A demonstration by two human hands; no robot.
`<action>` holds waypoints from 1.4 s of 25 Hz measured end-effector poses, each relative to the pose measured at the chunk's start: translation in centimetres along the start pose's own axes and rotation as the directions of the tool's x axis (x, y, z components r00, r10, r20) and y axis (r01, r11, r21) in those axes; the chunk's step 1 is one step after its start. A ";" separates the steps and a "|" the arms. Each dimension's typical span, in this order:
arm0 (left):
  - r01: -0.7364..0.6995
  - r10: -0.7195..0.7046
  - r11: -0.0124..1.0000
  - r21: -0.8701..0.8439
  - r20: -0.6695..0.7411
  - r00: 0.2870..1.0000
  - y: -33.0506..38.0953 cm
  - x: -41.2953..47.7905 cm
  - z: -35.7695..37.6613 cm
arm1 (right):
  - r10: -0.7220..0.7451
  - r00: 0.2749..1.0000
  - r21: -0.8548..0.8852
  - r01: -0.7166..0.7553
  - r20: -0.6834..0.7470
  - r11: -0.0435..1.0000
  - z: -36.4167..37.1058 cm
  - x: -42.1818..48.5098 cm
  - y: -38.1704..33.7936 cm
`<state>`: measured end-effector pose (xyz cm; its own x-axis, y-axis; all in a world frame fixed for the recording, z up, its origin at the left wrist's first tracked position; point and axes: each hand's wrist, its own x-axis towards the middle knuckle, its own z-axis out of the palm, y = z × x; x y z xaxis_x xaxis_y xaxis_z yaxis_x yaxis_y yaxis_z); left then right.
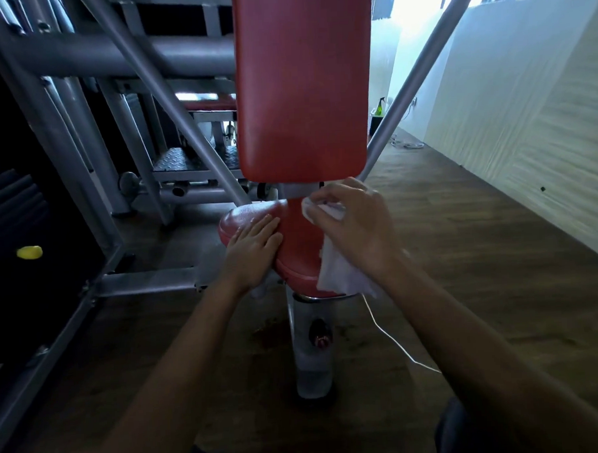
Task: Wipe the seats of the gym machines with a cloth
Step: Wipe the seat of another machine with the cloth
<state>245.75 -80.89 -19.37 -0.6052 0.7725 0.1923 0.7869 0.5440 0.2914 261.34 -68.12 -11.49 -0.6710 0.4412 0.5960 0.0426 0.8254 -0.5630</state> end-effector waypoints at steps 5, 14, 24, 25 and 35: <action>0.017 -0.019 0.994 -0.112 -0.017 1.000 0.4 -0.6 -0.3 | -0.047 0.898 -0.207 0.152 0.437 0.967 2.3 1.3 1.6; 0.015 -0.098 0.890 -0.456 -0.159 0.982 5.8 -0.6 -2.6 | 0.245 0.868 0.354 -0.413 0.432 0.839 -0.9 0.0 6.5; 0.118 -0.042 0.892 -0.437 0.181 0.983 5.7 -0.1 -9.3 | 0.271 0.789 0.065 -0.364 0.551 0.929 -0.8 2.1 8.9; 0.133 -0.070 0.904 -0.406 0.165 0.984 6.5 0.1 -9.0 | 0.242 0.777 0.056 -0.335 0.582 0.941 -0.6 2.2 8.9; 0.056 0.016 0.962 -0.267 0.259 0.966 5.3 -1.0 -7.7 | 0.313 0.742 0.045 -0.419 0.592 0.907 -0.5 2.8 8.7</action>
<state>249.60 -81.32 -10.81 -0.5409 0.8394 -0.0528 0.6910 0.4793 0.5411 260.15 -59.54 -14.45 -0.9231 0.3775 -0.0732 0.2863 0.5477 -0.7861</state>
